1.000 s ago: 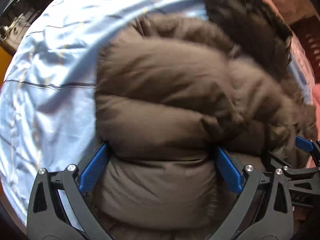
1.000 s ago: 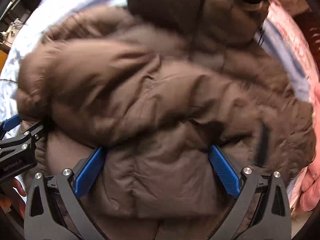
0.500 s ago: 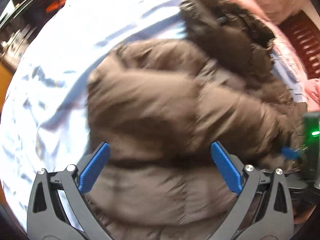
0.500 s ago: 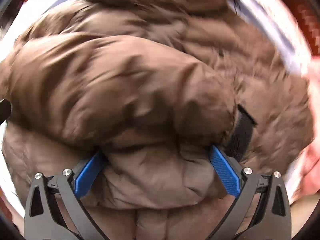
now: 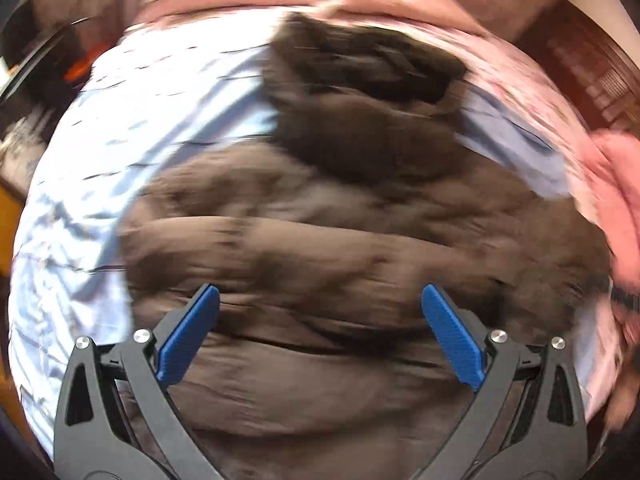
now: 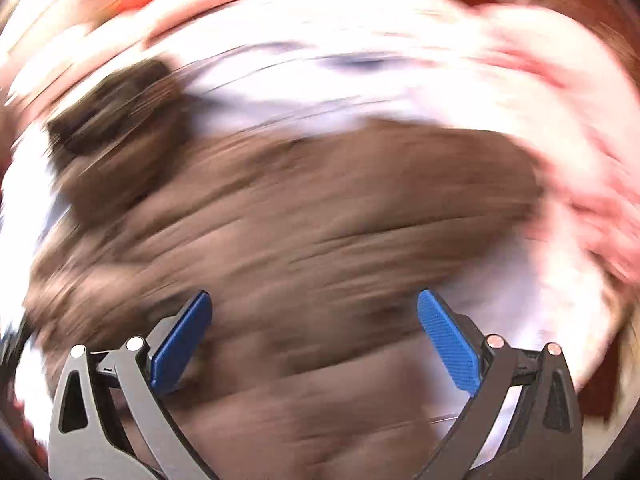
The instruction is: Fold large clothes
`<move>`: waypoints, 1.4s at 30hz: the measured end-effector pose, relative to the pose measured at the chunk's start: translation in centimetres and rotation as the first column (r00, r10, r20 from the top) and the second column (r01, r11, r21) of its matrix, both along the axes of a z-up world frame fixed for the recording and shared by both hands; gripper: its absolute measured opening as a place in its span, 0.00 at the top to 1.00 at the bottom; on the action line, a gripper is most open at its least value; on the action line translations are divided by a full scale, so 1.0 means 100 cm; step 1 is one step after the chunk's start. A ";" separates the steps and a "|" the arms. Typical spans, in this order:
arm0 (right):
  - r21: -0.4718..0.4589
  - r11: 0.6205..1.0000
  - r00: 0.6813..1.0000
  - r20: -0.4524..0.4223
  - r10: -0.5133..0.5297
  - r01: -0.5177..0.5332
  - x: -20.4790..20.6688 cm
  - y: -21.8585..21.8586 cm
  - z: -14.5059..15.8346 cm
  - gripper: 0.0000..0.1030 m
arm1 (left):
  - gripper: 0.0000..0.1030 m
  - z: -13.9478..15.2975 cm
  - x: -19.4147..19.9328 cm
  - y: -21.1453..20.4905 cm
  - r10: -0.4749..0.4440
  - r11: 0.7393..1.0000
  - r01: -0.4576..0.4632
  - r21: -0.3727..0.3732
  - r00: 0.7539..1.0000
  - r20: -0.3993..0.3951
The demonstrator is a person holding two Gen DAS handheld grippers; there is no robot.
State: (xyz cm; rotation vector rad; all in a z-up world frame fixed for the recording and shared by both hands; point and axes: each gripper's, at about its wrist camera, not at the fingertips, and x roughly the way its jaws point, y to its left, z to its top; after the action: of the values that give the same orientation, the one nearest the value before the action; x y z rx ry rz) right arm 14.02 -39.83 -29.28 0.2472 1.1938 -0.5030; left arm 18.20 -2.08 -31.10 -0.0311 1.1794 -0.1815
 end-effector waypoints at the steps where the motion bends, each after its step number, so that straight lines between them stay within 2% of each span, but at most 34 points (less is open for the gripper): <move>1: -0.079 0.994 0.997 -0.033 -0.072 0.070 -0.008 -0.043 0.001 0.01 | 0.02 -0.004 -0.006 -0.015 -0.028 1.000 0.028 -0.006 1.000 -0.004; 2: -0.154 0.983 0.991 -0.073 -0.111 0.099 -0.010 -0.087 0.002 0.01 | 0.02 -0.005 -0.011 -0.037 -0.062 0.998 0.062 -0.012 0.998 -0.005; 4: -0.182 0.979 0.992 -0.075 -0.103 0.088 -0.026 -0.136 0.004 0.01 | 0.02 -0.013 -0.016 -0.076 -0.111 0.994 0.110 -0.027 0.994 -0.018; 6: -0.154 0.985 0.995 -0.051 -0.088 0.079 -0.025 -0.188 0.000 0.01 | 0.02 -0.027 -0.026 -0.116 -0.169 0.985 0.166 -0.047 0.982 -0.081; 8: -0.099 0.993 0.997 -0.032 -0.070 0.067 -0.016 -0.226 -0.013 0.01 | 0.02 -0.033 -0.035 -0.147 -0.212 0.977 0.206 -0.063 0.971 -0.109; 10: -0.100 0.993 0.996 -0.055 -0.069 0.063 -0.011 -0.249 -0.039 0.01 | 0.02 -0.036 -0.038 -0.177 -0.273 0.962 0.266 -0.068 0.955 -0.116; 11: -0.114 0.991 0.991 -0.108 -0.079 0.067 -0.004 -0.268 -0.057 0.01 | 0.02 -0.036 -0.041 -0.192 -0.309 0.951 0.305 -0.058 0.944 -0.111; 13: -0.120 0.989 0.982 -0.157 -0.101 0.082 0.003 -0.291 -0.080 0.01 | 0.02 -0.038 -0.047 -0.211 -0.366 0.930 0.366 -0.021 0.925 -0.096; 15: -0.088 0.991 0.970 -0.214 -0.118 0.101 0.006 -0.306 -0.111 0.01 | 0.02 -0.045 -0.046 -0.224 -0.405 0.913 0.407 0.007 0.910 -0.084; 17: -0.033 0.993 0.965 -0.236 -0.118 0.113 0.006 -0.313 -0.137 0.04 | 0.02 -0.052 -0.045 -0.234 -0.426 0.901 0.431 0.035 0.899 -0.098; 18: -0.012 0.992 0.964 -0.236 -0.122 0.122 0.007 -0.312 -0.149 0.06 | 0.02 -0.053 -0.045 -0.238 -0.431 0.898 0.437 0.048 0.897 -0.100; 19: 0.006 0.992 0.966 -0.224 -0.125 0.129 0.007 -0.310 -0.155 0.14 | 0.02 -0.054 -0.043 -0.237 -0.430 0.899 0.436 0.049 0.897 -0.098; 20: 0.009 0.992 0.973 -0.196 -0.125 0.129 0.008 -0.306 -0.156 0.20 | 0.02 -0.053 -0.042 -0.237 -0.422 0.903 0.427 0.044 0.902 -0.096; 21: 0.001 0.994 0.977 -0.180 -0.111 0.113 0.009 -0.302 -0.153 0.42 | 0.02 -0.052 -0.040 -0.237 -0.408 0.910 0.413 0.032 0.907 -0.104; 22: -0.018 0.997 0.982 -0.170 -0.078 0.076 0.012 -0.293 -0.148 0.69 | 0.02 -0.053 -0.039 -0.235 -0.395 0.916 0.400 0.023 0.912 -0.114; 23: -0.078 0.997 0.984 -0.178 -0.029 0.016 0.017 -0.278 -0.140 0.78 | 0.02 -0.055 -0.036 -0.234 -0.374 0.925 0.379 0.021 0.919 -0.128; 24: -0.121 0.992 0.983 -0.183 -0.001 -0.021 0.019 -0.268 -0.134 0.82 | 0.02 -0.057 -0.035 -0.234 -0.354 0.932 0.361 0.022 0.925 -0.139; 28: -0.216 0.969 0.983 -0.161 0.083 -0.117 0.021 -0.229 -0.092 0.87 | 0.02 -0.053 -0.030 -0.234 -0.311 0.949 0.315 -0.003 0.938 -0.152; 31: -0.222 0.962 0.987 -0.054 0.150 -0.159 0.013 -0.184 -0.033 0.87 | 0.02 -0.044 -0.029 -0.234 -0.308 0.949 0.315 0.029 0.941 -0.143; 33: -0.229 0.947 0.973 0.007 0.233 -0.225 0.010 -0.140 0.006 0.87 | 0.02 -0.031 -0.028 -0.223 -0.290 0.954 0.297 0.047 0.950 -0.113; 36: -0.205 0.920 0.928 0.100 0.360 -0.335 0.007 -0.064 0.056 0.87 | 0.02 -0.016 -0.022 -0.193 -0.217 0.970 0.225 0.096 0.973 -0.083; 39: -0.123 0.881 0.869 0.151 0.471 -0.456 0.009 0.010 0.083 0.87 | 0.02 -0.004 -0.016 -0.146 -0.086 0.986 0.095 0.140 0.994 -0.069; 40: -0.108 0.861 0.846 0.161 0.508 -0.496 0.009 0.038 0.088 0.87 | 0.02 0.004 -0.015 -0.113 -0.005 0.993 0.012 0.121 0.998 -0.061; 42: -0.074 0.800 0.780 0.185 0.598 -0.595 0.008 0.106 0.091 0.87 | 0.02 0.011 -0.017 -0.070 0.094 0.992 -0.088 0.087 0.993 -0.065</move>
State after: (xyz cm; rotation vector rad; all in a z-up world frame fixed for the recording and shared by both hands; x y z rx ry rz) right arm 14.86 -29.24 -20.15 -0.1007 1.0000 0.0784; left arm 16.53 -9.07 -29.99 -0.0174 1.2504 -0.0505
